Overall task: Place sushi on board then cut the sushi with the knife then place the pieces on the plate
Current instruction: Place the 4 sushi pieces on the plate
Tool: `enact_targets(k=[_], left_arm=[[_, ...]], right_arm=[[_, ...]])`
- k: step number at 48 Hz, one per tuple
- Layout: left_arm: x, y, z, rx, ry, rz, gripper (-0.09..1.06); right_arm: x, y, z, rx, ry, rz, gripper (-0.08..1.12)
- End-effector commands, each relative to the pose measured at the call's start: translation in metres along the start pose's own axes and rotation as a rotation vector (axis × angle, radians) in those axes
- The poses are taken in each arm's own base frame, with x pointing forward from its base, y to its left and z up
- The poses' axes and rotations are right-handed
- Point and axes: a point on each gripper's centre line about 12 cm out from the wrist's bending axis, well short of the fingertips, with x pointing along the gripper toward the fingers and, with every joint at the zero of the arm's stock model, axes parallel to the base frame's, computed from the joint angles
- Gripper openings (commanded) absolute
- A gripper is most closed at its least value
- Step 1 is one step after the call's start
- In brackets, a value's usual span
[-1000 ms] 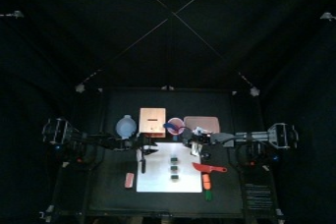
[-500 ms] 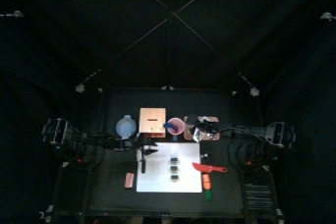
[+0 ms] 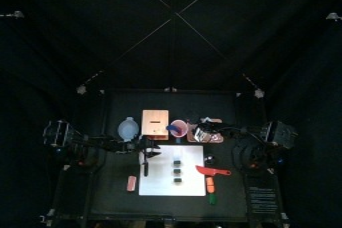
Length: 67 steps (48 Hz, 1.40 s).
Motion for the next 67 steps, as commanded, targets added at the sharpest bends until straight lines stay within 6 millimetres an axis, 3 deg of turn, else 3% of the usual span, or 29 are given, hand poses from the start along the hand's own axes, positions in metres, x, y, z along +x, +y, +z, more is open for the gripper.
enact_targets(k=[1,8,14,24,34,67], left_arm=[[0.001,0.000,0.005,-0.001,-0.017,0.001,0.72],[0.001,0.000,0.005,-0.002,-0.017,0.001,0.72],[0.001,0.001,0.006,-0.003,-0.019,0.003,0.72],[0.001,0.001,0.006,-0.005,-0.017,0.003,0.72],[0.001,0.001,0.005,-0.005,-0.014,0.003,0.72],[0.001,0.001,0.000,-0.007,0.030,0.003,0.72]], right_arm=[[-0.016,0.000,0.014,0.005,-0.057,0.006,0.80],[-0.031,0.007,0.017,-0.017,-0.060,0.014,0.80],[-0.044,0.038,0.016,-0.091,-0.074,0.072,0.80],[-0.053,0.111,0.009,-0.292,-0.099,0.196,0.79],[-0.056,0.160,-0.006,-0.456,-0.098,0.264,0.79],[-0.020,0.192,-0.006,-0.505,-0.035,0.268,0.79]])
